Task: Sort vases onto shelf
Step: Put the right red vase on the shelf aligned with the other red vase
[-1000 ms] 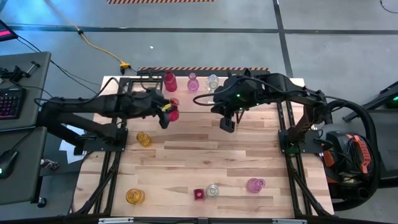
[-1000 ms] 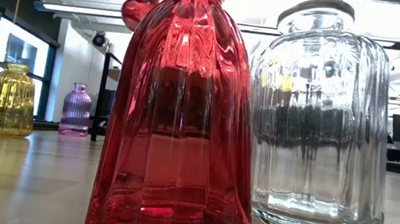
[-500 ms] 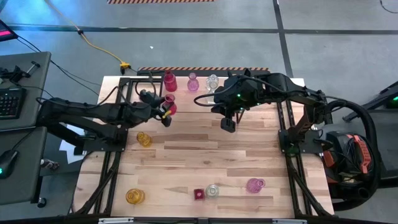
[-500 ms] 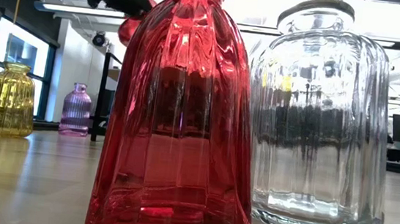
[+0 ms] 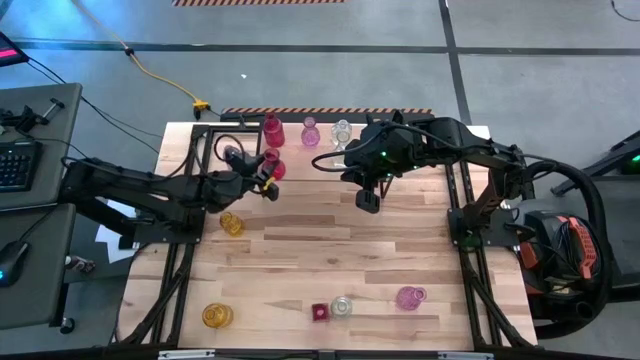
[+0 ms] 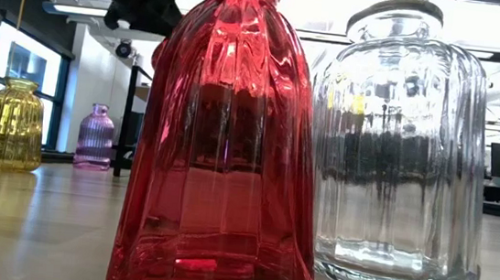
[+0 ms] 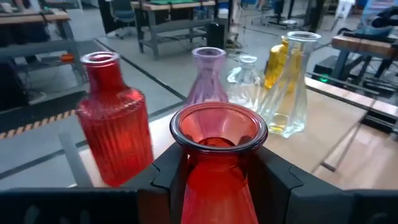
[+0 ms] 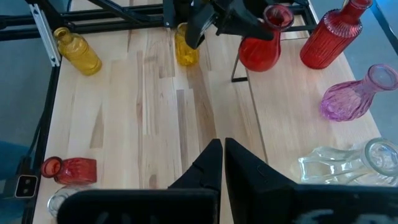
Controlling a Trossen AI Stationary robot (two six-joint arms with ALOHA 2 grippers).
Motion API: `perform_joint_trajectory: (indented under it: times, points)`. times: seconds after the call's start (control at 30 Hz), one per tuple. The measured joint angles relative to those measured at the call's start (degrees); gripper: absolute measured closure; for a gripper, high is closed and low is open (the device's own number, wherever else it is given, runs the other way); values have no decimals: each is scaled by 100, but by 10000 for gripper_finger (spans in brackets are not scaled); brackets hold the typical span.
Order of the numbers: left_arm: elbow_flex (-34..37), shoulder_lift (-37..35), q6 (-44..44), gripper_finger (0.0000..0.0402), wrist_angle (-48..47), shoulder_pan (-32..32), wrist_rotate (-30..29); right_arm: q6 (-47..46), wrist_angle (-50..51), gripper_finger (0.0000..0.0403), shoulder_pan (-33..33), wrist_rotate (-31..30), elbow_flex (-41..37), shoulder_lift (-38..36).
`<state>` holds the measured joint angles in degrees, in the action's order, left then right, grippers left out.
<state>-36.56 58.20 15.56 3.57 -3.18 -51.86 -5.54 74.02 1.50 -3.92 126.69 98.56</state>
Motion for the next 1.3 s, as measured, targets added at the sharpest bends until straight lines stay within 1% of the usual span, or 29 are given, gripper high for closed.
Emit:
perform_joint_trajectory:
  times: [0.13,0.4,0.57,0.7,0.9,1.0,1.3]
  points:
    - [209,7,-239,282,393,30,-55,0,0,402,0,0,0,0]
    - [215,4,-375,281,355,385,-92,0,0,402,0,2,0,2]
    - [215,13,-367,281,407,597,155,1,-2,402,0,4,0,2]
    - [215,159,-341,281,395,748,182,2,-3,402,0,4,0,2]
    - [215,400,-37,281,511,895,186,0,-4,402,0,4,0,4]
    - [215,486,-214,281,709,896,273,2,-7,402,0,4,0,4]
    - [208,561,-218,258,726,1012,286,2,-7,402,0,4,0,7]
